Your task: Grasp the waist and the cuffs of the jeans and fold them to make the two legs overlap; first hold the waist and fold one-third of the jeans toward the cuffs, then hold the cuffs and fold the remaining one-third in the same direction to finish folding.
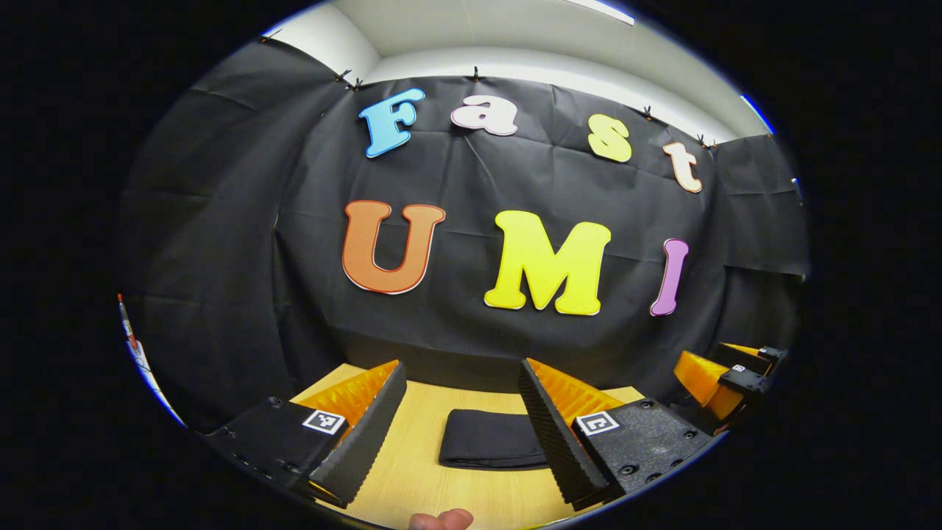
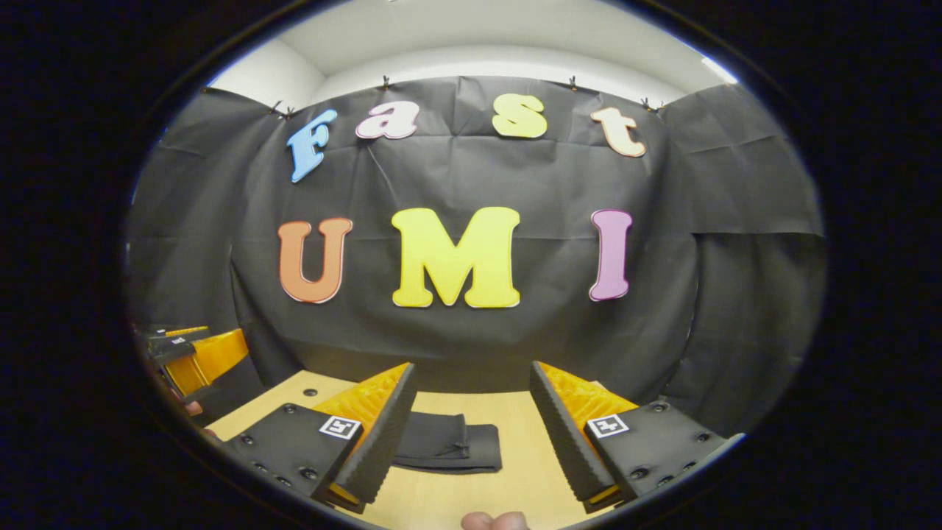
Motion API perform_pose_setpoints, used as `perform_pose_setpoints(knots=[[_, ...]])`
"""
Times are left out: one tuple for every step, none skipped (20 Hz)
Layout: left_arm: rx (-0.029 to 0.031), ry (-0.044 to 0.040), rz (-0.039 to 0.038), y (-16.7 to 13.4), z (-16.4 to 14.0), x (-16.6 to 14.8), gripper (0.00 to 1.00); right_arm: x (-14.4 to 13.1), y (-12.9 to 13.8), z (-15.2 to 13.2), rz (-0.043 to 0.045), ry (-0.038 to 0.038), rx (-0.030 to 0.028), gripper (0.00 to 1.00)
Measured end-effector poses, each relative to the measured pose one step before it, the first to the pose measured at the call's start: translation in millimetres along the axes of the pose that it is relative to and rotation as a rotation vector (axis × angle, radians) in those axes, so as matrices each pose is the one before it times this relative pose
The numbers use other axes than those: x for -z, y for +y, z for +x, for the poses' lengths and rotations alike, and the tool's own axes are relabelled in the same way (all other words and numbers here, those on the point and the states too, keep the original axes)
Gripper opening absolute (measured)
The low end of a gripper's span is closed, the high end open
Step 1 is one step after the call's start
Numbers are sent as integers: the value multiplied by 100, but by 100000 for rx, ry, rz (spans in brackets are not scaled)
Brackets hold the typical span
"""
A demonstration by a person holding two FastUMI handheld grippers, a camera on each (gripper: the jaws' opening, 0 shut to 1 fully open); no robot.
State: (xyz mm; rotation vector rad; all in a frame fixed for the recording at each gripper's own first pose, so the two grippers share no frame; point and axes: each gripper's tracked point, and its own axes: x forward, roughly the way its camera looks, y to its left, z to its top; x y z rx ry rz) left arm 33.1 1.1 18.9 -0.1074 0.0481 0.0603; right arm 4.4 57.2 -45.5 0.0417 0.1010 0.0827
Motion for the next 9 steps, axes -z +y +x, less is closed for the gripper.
perform_pose_setpoints(knots=[[-435, 430, 277, 270, 47, 223, 98, -113, 649, 77, -464, -425, -1221, 93], [-563, 491, 117, 277, -171, 61, 98, 16, 516, 71, -548, -104, -1145, 96], [-231, -49, -205, 243, -117, -82, 98, -37, 433, 94, -411, -75, -643, 93], [-118, -319, -195, 229, -14, 3, 98, -47, 275, 83, -285, -161, -499, 93], [-306, -531, 308, 190, 75, -117, 98, -161, 194, 88, 3, -383, -50, 99], [-656, -892, 967, 267, 59, -247, 98, -171, 138, 42, 23, -439, 12, 93], [-398, -465, 856, 267, 95, -90, 98, -97, 105, 86, 11, -320, 207, 93], [-235, -304, 241, 230, -41, -65, 98, -31, 151, 19, 128, -305, -90, 93], [-135, -252, -428, 59, 20, -109, 98, -80, 39, 17, 110, -66, -120, 93]])
